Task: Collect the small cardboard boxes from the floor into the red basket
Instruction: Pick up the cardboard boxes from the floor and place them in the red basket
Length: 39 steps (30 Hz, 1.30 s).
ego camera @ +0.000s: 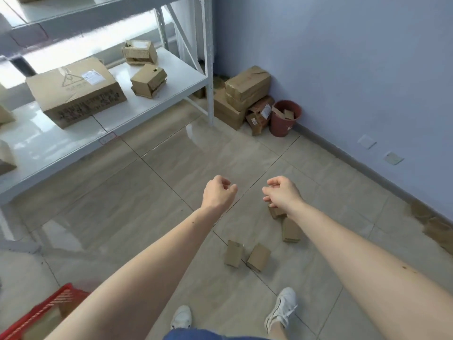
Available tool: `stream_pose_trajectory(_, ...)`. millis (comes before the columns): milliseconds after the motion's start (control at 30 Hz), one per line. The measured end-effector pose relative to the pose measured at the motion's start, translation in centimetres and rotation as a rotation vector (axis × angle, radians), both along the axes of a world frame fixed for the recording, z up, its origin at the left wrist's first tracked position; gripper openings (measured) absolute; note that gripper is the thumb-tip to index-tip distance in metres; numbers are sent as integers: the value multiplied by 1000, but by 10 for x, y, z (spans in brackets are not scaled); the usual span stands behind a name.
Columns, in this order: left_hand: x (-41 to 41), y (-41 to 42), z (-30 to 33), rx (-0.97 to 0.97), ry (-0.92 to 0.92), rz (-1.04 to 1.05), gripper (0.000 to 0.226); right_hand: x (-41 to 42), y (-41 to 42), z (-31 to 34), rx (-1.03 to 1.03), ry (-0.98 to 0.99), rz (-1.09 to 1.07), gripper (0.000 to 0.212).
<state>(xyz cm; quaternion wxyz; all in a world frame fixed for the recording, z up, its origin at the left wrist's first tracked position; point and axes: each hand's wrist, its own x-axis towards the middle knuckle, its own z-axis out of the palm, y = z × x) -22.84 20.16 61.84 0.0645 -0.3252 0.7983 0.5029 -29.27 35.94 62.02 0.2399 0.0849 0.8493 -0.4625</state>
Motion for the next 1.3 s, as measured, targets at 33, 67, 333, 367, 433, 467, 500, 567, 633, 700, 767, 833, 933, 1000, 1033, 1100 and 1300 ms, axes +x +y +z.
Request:
stream_pose_trajectory(33, -8, 6, -6, 7, -9, 48, 30, -14, 5, -5, 11, -9, 44, 30)
stream_pose_trajectory(67, -14, 13, -12, 19, -19, 105, 30, -28, 9, -10, 22, -23, 93, 29)
stream_pose_trajectory(333, -22, 48, -91, 113, -131, 450, 26, -93, 16, -78, 108, -131, 428, 25)
stream_pose_trajectory(367, -21, 50, -104, 109, -145, 474, 26, -94, 16, -94, 122, -148, 456, 25)
stream_pose_trajectory(433, -17, 52, -134, 98, -175, 503, 28, -95, 17, -132, 156, -187, 501, 23)
stream_pose_trajectory(467, -15, 52, -151, 97, -190, 511, 28, -93, 17, -153, 174, -201, 518, 22)
stream_pose_trajectory(500, -12, 53, -171, 100, -204, 518, 28, -91, 17, -176, 196, -212, 537, 22)
stream_pose_trajectory(567, -4, 57, -217, 107, -240, 527, 28, -86, 17, -227, 244, -226, 588, 21)
stream_pose_trajectory(633, 7, 65, -268, 109, -290, 519, 31, -78, 15, -279, 277, -242, 638, 22)
stream_pose_trajectory(700, 19, 74, -324, 122, -349, 513, 35, -71, 12, -331, 307, -254, 687, 26)
stream_pose_trajectory(767, 28, 83, -383, 145, -401, 522, 38, -66, 13, -386, 344, -256, 737, 31)
stream_pose_trajectory(833, 35, 92, -438, 192, -431, 560, 41, -64, 14, -441, 370, -264, 779, 33)
stream_pose_trajectory(933, 41, 104, -517, 278, -463, 630, 49, -63, 18, -520, 404, -290, 830, 39)
stream_pose_trajectory(1000, 44, 113, -562, 325, -482, 664, 53, -61, 20, -566, 417, -320, 864, 47)
stream_pose_trajectory(1033, 44, 116, -583, 350, -489, 684, 52, -61, 21, -587, 419, -331, 874, 50)
stream_pose_trajectory(1100, 45, 122, -621, 400, -508, 735, 47, -58, 22, -626, 410, -346, 878, 54)
stream_pose_trajectory(1300, 44, 135, -688, 481, -508, 837, 47, -45, 25, -693, 402, -368, 891, 47)
